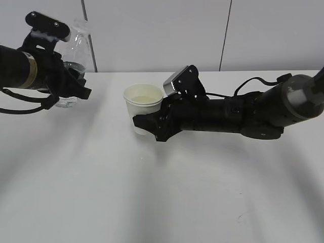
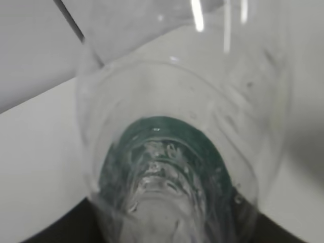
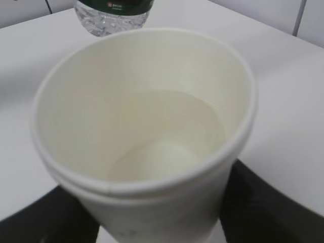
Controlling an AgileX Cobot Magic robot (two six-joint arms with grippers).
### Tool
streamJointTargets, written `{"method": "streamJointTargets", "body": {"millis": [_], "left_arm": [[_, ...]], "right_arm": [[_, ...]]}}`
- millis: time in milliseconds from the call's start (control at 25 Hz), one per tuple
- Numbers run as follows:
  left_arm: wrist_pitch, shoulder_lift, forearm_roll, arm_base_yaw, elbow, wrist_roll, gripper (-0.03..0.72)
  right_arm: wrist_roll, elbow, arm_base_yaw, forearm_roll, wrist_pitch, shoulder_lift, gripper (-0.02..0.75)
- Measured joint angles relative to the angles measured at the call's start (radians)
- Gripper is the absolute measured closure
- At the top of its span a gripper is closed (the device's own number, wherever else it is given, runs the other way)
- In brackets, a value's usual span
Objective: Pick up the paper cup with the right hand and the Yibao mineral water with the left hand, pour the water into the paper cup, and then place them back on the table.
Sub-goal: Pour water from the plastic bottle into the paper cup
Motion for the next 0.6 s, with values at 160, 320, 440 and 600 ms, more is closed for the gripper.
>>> {"method": "streamJointTargets", "body": {"millis": [160, 320, 440, 600], "left_arm": [[-0.121, 0.008, 0.009, 0.067, 0.0, -0.003, 0.386], [-0.216, 0.035, 0.014, 0.131, 0.0, 0.015, 0.386], [-0.291, 0.062, -0.01, 0.155, 0.0, 0.088, 0.386], [-0.395, 0.118, -0.219, 0.173, 0.0, 0.333, 0.386]], "right_arm": [[0.0, 0.0, -0.002, 0.022, 0.0, 0.0, 0.244], [0.0, 0.0, -0.003, 0.028, 0.002, 0.0, 0.244], [0.0, 0.0, -0.003, 0.037, 0.002, 0.0, 0.244], [0.0, 0.0, -0.003, 0.057, 0.002, 0.0, 0.244]]}}
